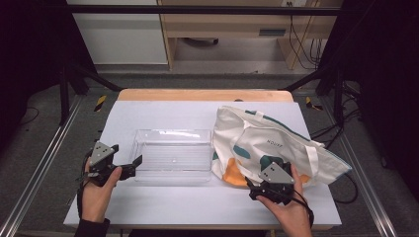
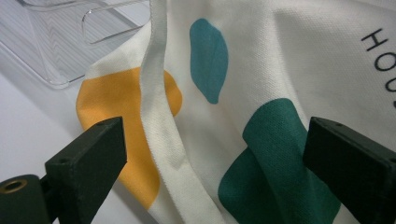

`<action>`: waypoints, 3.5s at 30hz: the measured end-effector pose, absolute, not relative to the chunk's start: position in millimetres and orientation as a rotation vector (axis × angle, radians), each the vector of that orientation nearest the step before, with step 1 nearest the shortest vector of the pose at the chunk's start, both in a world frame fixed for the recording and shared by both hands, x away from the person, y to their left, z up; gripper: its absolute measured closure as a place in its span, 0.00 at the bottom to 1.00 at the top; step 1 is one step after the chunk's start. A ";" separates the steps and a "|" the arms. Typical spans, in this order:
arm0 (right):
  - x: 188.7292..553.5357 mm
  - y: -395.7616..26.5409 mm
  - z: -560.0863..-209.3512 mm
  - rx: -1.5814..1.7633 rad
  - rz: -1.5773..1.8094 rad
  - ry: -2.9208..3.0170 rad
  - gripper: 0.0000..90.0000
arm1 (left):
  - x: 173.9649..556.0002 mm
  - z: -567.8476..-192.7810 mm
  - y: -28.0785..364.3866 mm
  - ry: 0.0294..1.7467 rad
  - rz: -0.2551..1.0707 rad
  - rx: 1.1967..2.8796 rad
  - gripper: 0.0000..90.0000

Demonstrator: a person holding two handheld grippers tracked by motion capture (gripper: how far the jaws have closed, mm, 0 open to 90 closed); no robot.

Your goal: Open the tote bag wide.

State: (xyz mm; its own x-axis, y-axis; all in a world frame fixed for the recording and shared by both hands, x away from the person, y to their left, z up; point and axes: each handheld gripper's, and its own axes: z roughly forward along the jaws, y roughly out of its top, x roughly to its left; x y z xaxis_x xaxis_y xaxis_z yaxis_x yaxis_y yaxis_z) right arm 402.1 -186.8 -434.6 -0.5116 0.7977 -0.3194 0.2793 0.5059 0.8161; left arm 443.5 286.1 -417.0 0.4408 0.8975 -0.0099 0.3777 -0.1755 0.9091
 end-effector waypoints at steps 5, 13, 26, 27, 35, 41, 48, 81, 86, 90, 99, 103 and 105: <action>401.9 -187.9 -434.0 0.886 0.910 2.019 0.08 | 441.1 -415.3 282.7 1.066 0.699 1.760 0.06; 396.6 -193.3 -425.0 0.880 0.933 1.998 0.11 | 440.0 -413.7 279.5 1.047 0.715 1.760 0.06; 389.7 -219.2 -359.2 0.873 1.023 1.840 0.51 | 438.6 -411.1 274.1 1.017 0.734 1.795 0.06; 391.5 -221.1 -354.2 0.873 1.012 1.836 0.51 | 438.6 -410.7 274.5 1.017 0.734 1.793 0.06; 437.7 -239.3 -331.4 0.997 0.895 1.898 0.51 | 437.0 -408.5 268.8 0.993 0.727 1.812 0.07; 446.4 -232.7 -340.1 1.029 0.882 1.984 0.80 | 436.6 -408.3 267.3 0.995 0.725 1.816 0.07; 414.8 -217.3 -353.0 0.986 0.968 2.008 0.95 | 435.1 -405.3 260.4 0.969 0.720 1.829 0.07; 378.2 -199.8 -421.9 0.902 1.065 2.148 0.96 | 496.0 -336.9 115.8 0.674 0.587 2.046 0.10; 373.7 -198.1 -424.2 0.889 1.060 2.175 0.96 | 501.2 -323.5 92.3 0.621 0.597 2.048 0.10; 371.5 -194.9 -427.8 0.871 1.038 2.201 0.95 | 505.8 -312.9 74.6 0.591 0.590 2.047 0.11; 366.9 -195.6 -433.8 0.832 1.027 2.238 0.95 | 520.7 -300.0 42.3 0.520 0.592 2.065 0.16; 366.4 -195.8 -435.7 0.825 1.028 2.250 0.94 | 527.5 -299.1 29.8 0.490 0.590 2.086 0.19; 366.8 -195.9 -436.4 0.813 1.025 2.252 0.94 | 530.3 -299.3 23.5 0.474 0.586 2.092 0.20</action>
State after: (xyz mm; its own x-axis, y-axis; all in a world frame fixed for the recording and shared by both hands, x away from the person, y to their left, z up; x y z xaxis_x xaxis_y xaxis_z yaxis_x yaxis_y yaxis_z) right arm 366.8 -195.9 -436.4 -0.6782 0.7029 -0.2143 0.3004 0.5313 0.7921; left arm 530.3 23.5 -299.3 0.8151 0.5318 0.2296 0.1129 -0.5346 0.8375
